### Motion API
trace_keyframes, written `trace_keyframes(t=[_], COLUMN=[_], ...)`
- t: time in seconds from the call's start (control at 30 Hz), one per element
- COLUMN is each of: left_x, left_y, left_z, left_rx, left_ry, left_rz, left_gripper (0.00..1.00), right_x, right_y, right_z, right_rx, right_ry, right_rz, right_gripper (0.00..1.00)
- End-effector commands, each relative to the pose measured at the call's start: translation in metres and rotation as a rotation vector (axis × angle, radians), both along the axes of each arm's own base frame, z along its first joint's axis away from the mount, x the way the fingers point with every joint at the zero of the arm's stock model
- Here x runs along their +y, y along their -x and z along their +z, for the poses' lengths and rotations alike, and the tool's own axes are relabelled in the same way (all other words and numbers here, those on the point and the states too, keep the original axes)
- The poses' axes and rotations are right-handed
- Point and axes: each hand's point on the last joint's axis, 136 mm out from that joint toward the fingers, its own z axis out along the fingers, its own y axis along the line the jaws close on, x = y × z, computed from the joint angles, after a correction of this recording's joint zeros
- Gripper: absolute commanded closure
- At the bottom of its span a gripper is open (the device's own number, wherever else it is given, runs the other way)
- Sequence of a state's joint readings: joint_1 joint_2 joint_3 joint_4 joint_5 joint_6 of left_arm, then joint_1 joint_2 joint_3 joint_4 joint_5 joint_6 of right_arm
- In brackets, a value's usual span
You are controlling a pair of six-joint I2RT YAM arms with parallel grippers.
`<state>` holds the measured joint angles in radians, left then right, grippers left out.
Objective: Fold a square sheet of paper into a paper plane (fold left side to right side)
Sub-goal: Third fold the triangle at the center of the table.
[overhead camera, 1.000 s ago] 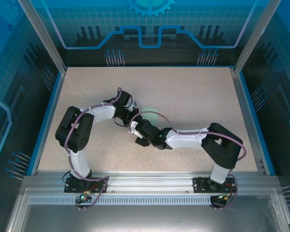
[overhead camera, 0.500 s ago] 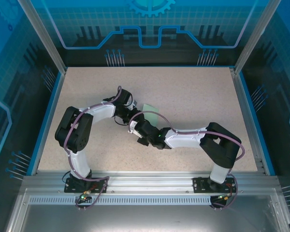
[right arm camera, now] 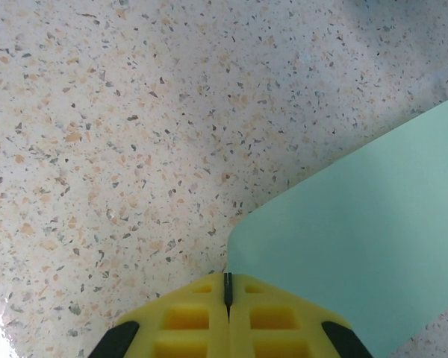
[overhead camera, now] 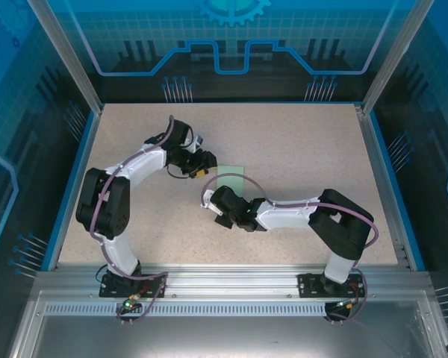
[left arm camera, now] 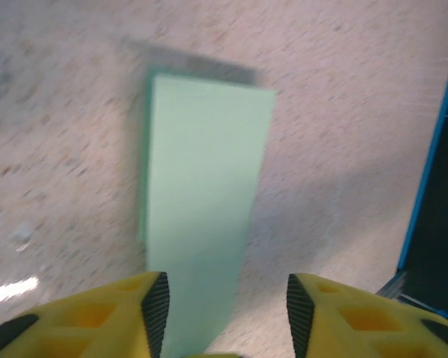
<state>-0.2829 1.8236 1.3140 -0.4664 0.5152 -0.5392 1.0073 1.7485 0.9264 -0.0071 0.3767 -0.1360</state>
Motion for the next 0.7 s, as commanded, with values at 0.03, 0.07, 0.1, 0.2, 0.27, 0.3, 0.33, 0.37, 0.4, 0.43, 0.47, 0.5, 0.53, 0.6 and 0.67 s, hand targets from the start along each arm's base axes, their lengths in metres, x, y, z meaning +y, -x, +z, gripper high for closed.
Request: trace_keyframes(t=[0.03,0.07,0.1,0.2,0.27,0.3,0.33,0.37,0.4,0.43,0.47,0.5,0.53,0.6,0.67], left_x=[-0.035,-0.044,-0.051,-0.067,-0.072,-0.075,-0.077,-0.078,-0.079,-0.078,-0.077,-0.076,-0.075,-0.073,-0.071], left_y=[-0.010,-0.012,-0.014,-0.021,-0.025,-0.026,-0.027,-0.026,-0.026,-0.026,-0.025,-0.024,-0.023,-0.021,-0.019], left_z=[-0.008,-0.011,-0.015,-0.030,-0.042,-0.047,-0.052,-0.056,-0.061,-0.065,-0.069,-0.074,-0.077,-0.083,-0.089], left_rx=[0.027,0.031,0.035,0.059,0.082,0.088,0.097,0.104,0.111,0.116,0.123,0.128,0.133,0.143,0.154], left_ry=[0.058,0.064,0.067,0.060,0.050,0.049,0.044,0.042,0.036,0.025,0.014,0.002,-0.007,-0.022,-0.035], left_rz=[-0.115,-0.135,-0.153,-0.185,-0.193,-0.198,-0.200,-0.203,-0.207,-0.206,-0.206,-0.209,-0.209,-0.214,-0.217], left_gripper=[0.57,0.57,0.57,0.60,0.61,0.61,0.61,0.61,0.61,0.61,0.62,0.62,0.62,0.62,0.63], right_x=[-0.002,-0.002,-0.002,-0.002,-0.001,-0.002,-0.001,0.000,0.000,0.000,0.000,0.001,0.002,0.003,0.003], right_y=[-0.002,-0.002,-0.002,-0.003,-0.003,-0.003,-0.003,-0.003,-0.003,-0.003,-0.003,-0.002,-0.002,-0.002,-0.002], right_z=[0.005,0.005,0.005,0.004,0.004,0.003,0.004,0.003,0.004,0.004,0.005,0.006,0.007,0.009,0.012], right_rx=[0.010,0.010,0.010,0.017,0.021,0.022,0.023,0.025,0.028,0.032,0.037,0.045,0.054,0.075,0.093], right_ry=[-0.028,-0.028,-0.027,-0.028,-0.026,-0.025,-0.026,-0.026,-0.028,-0.029,-0.035,-0.042,-0.050,-0.066,-0.079], right_rz=[-0.019,-0.021,-0.022,-0.024,-0.023,-0.024,-0.023,-0.022,-0.022,-0.023,-0.022,-0.022,-0.019,-0.016,-0.018], right_gripper=[1.00,1.00,1.00,1.00,1.00,1.00,1.00,1.00,1.00,1.00,1.00,1.00,1.00,1.00,1.00])
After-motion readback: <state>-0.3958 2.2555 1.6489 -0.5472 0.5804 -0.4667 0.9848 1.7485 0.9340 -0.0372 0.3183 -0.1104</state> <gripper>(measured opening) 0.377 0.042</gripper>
